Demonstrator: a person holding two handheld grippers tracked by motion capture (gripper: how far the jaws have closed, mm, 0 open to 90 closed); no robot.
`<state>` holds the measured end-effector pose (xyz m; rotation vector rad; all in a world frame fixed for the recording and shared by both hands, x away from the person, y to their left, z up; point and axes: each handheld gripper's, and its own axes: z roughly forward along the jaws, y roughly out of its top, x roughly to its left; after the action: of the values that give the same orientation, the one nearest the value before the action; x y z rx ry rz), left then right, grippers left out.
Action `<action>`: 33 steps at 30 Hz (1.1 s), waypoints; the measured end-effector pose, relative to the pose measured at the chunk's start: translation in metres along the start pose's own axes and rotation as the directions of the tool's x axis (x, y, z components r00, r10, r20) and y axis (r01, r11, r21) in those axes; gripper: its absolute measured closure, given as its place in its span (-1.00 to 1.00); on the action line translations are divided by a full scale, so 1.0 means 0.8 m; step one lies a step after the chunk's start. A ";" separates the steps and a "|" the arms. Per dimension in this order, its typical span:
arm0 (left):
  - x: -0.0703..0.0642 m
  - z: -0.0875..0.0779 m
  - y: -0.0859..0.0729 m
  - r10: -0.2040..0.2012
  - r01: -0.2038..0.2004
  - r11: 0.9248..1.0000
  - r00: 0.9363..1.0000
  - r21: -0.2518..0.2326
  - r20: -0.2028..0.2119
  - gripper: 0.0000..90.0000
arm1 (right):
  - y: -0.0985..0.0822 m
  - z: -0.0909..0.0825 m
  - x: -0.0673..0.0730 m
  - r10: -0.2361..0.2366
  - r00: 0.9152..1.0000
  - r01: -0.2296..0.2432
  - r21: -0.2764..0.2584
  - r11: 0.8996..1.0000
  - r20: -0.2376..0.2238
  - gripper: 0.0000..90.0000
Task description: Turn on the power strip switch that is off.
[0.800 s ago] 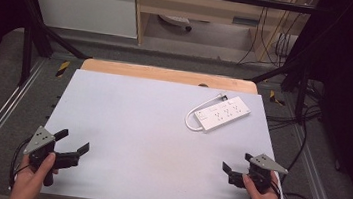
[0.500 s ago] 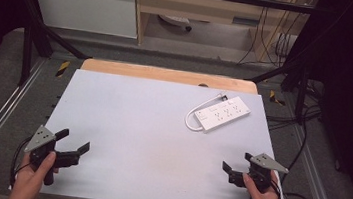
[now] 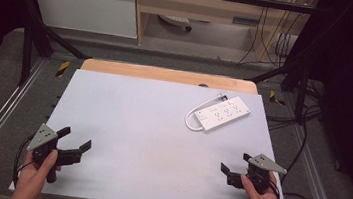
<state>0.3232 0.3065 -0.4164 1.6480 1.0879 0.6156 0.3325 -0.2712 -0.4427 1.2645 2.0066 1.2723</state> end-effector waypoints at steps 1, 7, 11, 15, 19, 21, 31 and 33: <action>0.001 0.001 0.001 -0.001 0.001 1.000 1.000 -0.006 0.001 -0.86 | 0.000 0.000 0.000 0.000 1.000 0.000 0.000 1.000 -0.002 -0.90; 0.004 0.006 0.004 -0.008 0.007 0.999 1.000 -0.034 -0.011 -0.87 | 0.002 0.000 0.004 0.002 1.000 -0.002 0.000 1.000 -0.011 -0.90; 0.006 0.011 0.007 0.009 -0.010 0.999 1.000 -0.032 -0.020 -0.86 | 0.004 0.002 0.005 0.000 1.000 0.000 0.003 1.000 -0.011 -0.90; 0.005 0.009 0.004 0.017 -0.017 1.000 1.000 -0.024 -0.016 -0.87 | 0.014 0.000 0.007 0.020 1.000 -0.020 -0.007 1.000 -0.011 -0.90; 0.007 0.007 0.003 0.011 -0.011 1.000 1.000 -0.022 -0.023 -0.87 | 0.024 -0.002 0.007 0.025 1.000 -0.025 -0.015 1.000 -0.013 -0.90; 0.010 0.008 0.001 0.004 -0.004 1.000 1.000 -0.006 -0.021 -0.87 | 0.028 -0.001 0.007 0.030 0.999 -0.030 -0.019 0.999 -0.014 -0.90; 0.003 0.015 0.001 0.017 -0.017 1.000 1.000 0.002 0.004 -0.88 | 0.053 0.001 0.002 0.040 0.999 -0.040 -0.039 0.998 -0.016 -0.92; 0.001 0.015 0.002 0.018 -0.018 1.000 1.000 0.001 0.006 -0.88 | 0.059 0.001 -0.001 0.045 0.999 -0.046 -0.048 0.998 -0.014 -0.93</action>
<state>0.3343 0.3017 -0.4193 1.6610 1.0708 0.6211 0.3547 -0.2641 -0.4020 1.2894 1.9546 1.3448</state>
